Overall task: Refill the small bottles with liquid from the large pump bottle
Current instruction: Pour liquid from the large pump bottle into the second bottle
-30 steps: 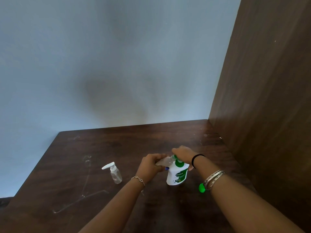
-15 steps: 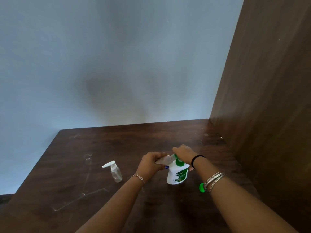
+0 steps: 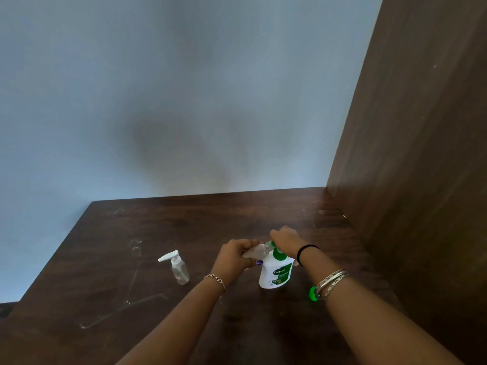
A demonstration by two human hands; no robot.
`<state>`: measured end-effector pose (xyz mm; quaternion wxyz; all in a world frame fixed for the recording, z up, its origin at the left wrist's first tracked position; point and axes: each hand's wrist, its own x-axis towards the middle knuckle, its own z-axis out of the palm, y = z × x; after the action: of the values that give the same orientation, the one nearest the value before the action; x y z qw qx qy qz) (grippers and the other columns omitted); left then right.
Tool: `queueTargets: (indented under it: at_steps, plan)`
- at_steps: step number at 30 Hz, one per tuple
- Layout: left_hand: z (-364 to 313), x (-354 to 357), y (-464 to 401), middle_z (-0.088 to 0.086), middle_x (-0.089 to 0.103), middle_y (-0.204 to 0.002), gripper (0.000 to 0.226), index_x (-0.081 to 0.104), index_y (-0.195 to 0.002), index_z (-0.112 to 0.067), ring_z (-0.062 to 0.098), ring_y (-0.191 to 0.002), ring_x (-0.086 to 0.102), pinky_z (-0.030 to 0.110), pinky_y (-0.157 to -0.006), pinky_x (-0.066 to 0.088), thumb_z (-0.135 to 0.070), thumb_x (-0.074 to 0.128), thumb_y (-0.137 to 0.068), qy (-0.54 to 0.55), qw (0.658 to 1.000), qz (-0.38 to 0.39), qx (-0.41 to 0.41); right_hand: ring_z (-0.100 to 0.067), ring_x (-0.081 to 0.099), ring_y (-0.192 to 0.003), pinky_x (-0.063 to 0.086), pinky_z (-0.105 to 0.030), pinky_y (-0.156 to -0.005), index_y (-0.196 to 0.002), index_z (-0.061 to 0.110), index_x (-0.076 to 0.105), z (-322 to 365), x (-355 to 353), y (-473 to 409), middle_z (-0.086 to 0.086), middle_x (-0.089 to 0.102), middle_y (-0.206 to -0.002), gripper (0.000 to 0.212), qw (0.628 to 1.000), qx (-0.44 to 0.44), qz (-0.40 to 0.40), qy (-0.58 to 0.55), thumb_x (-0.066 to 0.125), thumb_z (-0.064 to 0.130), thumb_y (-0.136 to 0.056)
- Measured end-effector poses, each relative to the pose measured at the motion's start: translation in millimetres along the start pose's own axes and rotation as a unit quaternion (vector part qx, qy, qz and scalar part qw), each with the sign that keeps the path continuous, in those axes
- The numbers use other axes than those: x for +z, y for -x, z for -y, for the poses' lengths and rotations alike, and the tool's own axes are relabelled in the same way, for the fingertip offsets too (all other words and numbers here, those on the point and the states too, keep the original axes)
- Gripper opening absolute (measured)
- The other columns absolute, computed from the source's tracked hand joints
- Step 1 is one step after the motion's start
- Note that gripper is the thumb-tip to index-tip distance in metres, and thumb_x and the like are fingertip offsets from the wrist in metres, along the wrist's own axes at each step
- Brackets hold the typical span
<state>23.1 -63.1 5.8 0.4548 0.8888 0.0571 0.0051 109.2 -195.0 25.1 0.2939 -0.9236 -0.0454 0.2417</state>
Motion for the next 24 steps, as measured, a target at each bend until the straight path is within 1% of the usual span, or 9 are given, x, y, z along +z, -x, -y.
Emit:
queueTargets:
  at_steps: [3, 5, 6, 8, 10, 13, 17, 21, 24]
  plan:
    - [2, 0, 1, 0.006, 0.066, -0.116, 0.050, 0.060, -0.119, -0.011, 0.001, -0.096, 0.053, -0.009, -0.067, 0.034, -0.011, 0.075, -0.071, 0.002, 1.000, -0.005, -0.004, -0.028, 0.048, -0.085, 0.038, -0.032, -0.075, -0.082, 0.009, 0.049, -1, 4, -1, -0.013, 0.051, -0.093, 0.023, 1.000, -0.002, -0.023, 0.005, 0.040, 0.028, -0.090]
    - [3, 1, 0, 0.006, 0.066, -0.115, 0.050, 0.060, -0.118, -0.011, 0.001, -0.096, 0.054, -0.010, -0.065, 0.034, -0.010, 0.075, -0.070, 0.004, 1.000, -0.007, -0.006, -0.026, 0.049, -0.083, 0.040, -0.034, -0.076, -0.080, 0.010, 0.049, 1, 1, 2, -0.011, 0.050, -0.091, 0.023, 1.000, -0.013, -0.009, 0.016, 0.040, 0.028, -0.090]
    - [3, 1, 0, 0.006, 0.066, -0.116, 0.050, 0.060, -0.118, -0.011, 0.001, -0.096, 0.054, -0.010, -0.066, 0.034, -0.010, 0.075, -0.070, 0.006, 1.000, -0.008, -0.005, -0.025, 0.049, -0.081, 0.043, -0.037, -0.076, -0.080, 0.010, 0.049, 2, -2, 4, -0.009, 0.049, -0.088, 0.023, 1.000, -0.013, 0.007, 0.019, 0.039, 0.028, -0.091]
    - [1, 0, 0, 0.006, 0.066, -0.116, 0.050, 0.060, -0.118, -0.011, 0.001, -0.097, 0.054, -0.006, -0.071, 0.036, -0.011, 0.075, -0.070, 0.010, 1.000, -0.008, -0.003, -0.024, 0.050, -0.083, 0.048, -0.043, -0.080, -0.088, 0.010, 0.050, 4, -8, 9, -0.007, 0.048, -0.085, 0.023, 0.999, -0.009, 0.037, 0.015, 0.038, 0.028, -0.092]
    - [0, 0, -1, 0.006, 0.066, -0.117, 0.051, 0.060, -0.118, -0.012, 0.003, -0.101, 0.056, 0.000, -0.079, 0.036, -0.011, 0.075, -0.070, 0.008, 1.000, -0.006, 0.000, -0.028, 0.052, -0.090, 0.049, -0.044, -0.086, -0.094, 0.009, 0.050, 5, -11, 12, -0.011, 0.050, -0.094, 0.023, 0.999, -0.002, 0.043, 0.008, 0.037, 0.028, -0.093]
    - [1, 1, -1, 0.005, 0.066, -0.116, 0.050, 0.060, -0.118, -0.014, 0.007, -0.104, 0.058, 0.006, -0.083, 0.038, -0.012, 0.076, -0.070, 0.001, 1.000, -0.001, 0.000, -0.029, 0.052, -0.091, 0.048, -0.042, -0.085, -0.093, 0.008, 0.049, 4, -7, 10, -0.013, 0.050, -0.097, 0.022, 1.000, -0.008, 0.013, 0.001, 0.037, 0.027, -0.092]
    - [4, 3, 0, 0.003, 0.066, -0.116, 0.050, 0.060, -0.118, -0.015, 0.000, -0.098, 0.054, 0.009, -0.084, 0.039, -0.013, 0.075, -0.071, 0.009, 1.000, -0.003, -0.012, -0.027, 0.051, -0.085, 0.047, -0.039, -0.083, -0.071, 0.013, 0.046, 1, 0, 5, -0.014, 0.053, -0.093, 0.025, 1.000, -0.011, -0.014, 0.002, 0.040, 0.029, -0.089]
    - [2, 2, -1, 0.005, 0.066, -0.117, 0.050, 0.060, -0.118, -0.013, 0.002, -0.099, 0.055, 0.008, -0.084, 0.038, -0.011, 0.076, -0.070, 0.015, 1.000, -0.003, -0.008, -0.028, 0.052, -0.089, 0.049, -0.045, -0.087, -0.091, 0.008, 0.050, 6, -9, 14, -0.013, 0.050, -0.096, 0.024, 1.000, -0.004, 0.028, -0.001, 0.039, 0.029, -0.092]
    - [1, 2, -2, 0.005, 0.066, -0.117, 0.051, 0.060, -0.118, -0.012, 0.006, -0.104, 0.057, 0.006, -0.082, 0.037, -0.012, 0.076, -0.070, 0.013, 1.000, -0.005, -0.006, -0.027, 0.050, -0.088, 0.048, -0.043, -0.088, -0.093, 0.007, 0.050, 5, -10, 13, -0.014, 0.050, -0.097, 0.023, 0.999, -0.011, 0.031, 0.006, 0.037, 0.026, -0.093]
